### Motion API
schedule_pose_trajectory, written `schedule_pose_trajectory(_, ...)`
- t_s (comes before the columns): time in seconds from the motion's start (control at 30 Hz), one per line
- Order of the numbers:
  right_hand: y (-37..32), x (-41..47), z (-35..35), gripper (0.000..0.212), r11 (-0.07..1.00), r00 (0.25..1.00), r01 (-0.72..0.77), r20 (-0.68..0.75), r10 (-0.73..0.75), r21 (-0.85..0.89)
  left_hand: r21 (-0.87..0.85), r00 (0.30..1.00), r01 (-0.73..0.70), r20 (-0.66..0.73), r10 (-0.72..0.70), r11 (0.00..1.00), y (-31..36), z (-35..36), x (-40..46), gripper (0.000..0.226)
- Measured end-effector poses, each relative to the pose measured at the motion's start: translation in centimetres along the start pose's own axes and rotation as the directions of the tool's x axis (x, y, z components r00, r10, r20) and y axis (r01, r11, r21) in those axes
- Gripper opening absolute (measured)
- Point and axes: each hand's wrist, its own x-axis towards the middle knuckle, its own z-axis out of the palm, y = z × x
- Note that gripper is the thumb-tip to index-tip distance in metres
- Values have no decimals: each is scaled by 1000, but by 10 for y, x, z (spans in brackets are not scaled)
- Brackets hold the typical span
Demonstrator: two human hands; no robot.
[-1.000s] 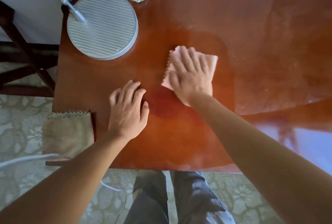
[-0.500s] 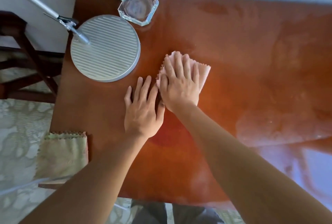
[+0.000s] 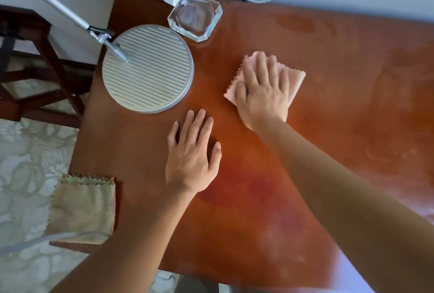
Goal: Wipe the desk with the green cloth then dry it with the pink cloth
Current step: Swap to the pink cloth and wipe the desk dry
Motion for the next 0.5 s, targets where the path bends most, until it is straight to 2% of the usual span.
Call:
schedule_pose_trajectory(0.07,-39,6,5,60,990,989,143,37,-143,21,2,1000,-6,-11,6,1000,0,0,0,56)
schedule_pose_trajectory(0.13,-58,11,8,59,977,974,212,72,-214,36,-2,1000,-7,-22,7,1000,-1,1,1,56)
schedule_pose_trajectory(0.23,-38,13,6,59,951,948,307,98,-303,-25,-17,999,-12,-36,11,1000,-2,2,0,56)
schedule_pose_trajectory(0.27,-22,15,2,60,956,954,290,91,-285,-45,-21,999,-12,-34,11,1000,-2,2,0,56)
schedule_pose_trajectory(0.4,40,28,-14,59,998,998,57,11,-56,-41,-17,1000,-7,-4,7,1000,0,0,0,57)
schedule_pose_trajectory(0.5,40,32,-15,59,999,998,-54,-12,54,-8,-16,1000,-11,-4,11,1000,-1,-1,0,57)
